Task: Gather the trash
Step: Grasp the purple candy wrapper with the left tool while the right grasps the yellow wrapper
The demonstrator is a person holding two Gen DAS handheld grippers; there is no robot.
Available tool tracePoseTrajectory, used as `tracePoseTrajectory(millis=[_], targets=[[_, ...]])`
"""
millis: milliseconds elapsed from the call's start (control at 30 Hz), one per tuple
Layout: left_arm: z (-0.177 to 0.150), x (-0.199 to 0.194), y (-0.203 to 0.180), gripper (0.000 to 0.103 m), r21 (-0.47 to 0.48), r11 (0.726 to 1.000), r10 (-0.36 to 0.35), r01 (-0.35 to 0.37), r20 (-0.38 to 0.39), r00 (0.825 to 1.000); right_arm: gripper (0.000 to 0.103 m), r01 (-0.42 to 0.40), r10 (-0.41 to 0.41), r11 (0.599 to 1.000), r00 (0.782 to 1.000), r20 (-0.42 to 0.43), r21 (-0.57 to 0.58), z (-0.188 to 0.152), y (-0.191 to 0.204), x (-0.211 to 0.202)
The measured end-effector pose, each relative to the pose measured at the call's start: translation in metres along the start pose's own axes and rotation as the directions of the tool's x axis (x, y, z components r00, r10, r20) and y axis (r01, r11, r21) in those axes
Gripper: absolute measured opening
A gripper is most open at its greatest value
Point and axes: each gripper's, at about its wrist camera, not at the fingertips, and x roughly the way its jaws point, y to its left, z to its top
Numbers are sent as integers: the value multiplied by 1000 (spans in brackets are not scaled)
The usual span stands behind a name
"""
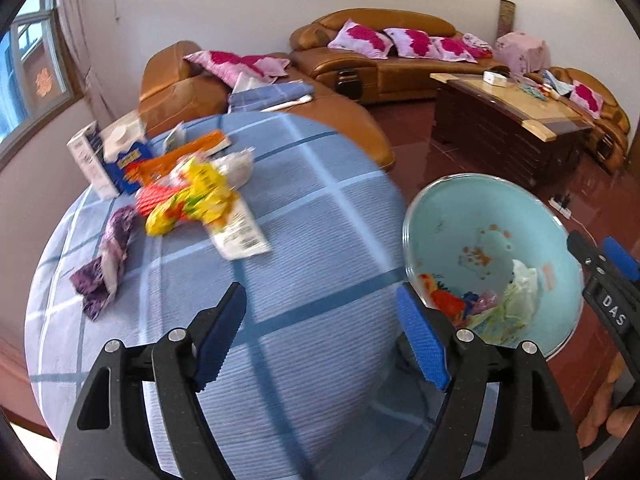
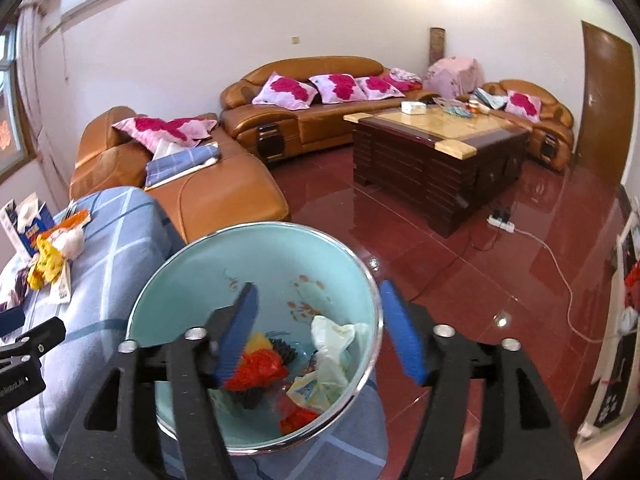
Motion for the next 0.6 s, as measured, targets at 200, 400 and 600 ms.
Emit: tracePoseTrajectory(millis=[200,400,600], targets=[[-8,0,36,76,-34,998,49,-49,-3,999,66,-52,52,999,999,-6,-13,4,24,-1],[-18,3,90,76,-133,988,80,-83,-27,996,65,-89,88,992,996,-12,-89,7,64,-1],[-25,5,145,76,-203,965,156,-163,-48,987,56,-182,176,974,983,-53,-136,12,108,3]])
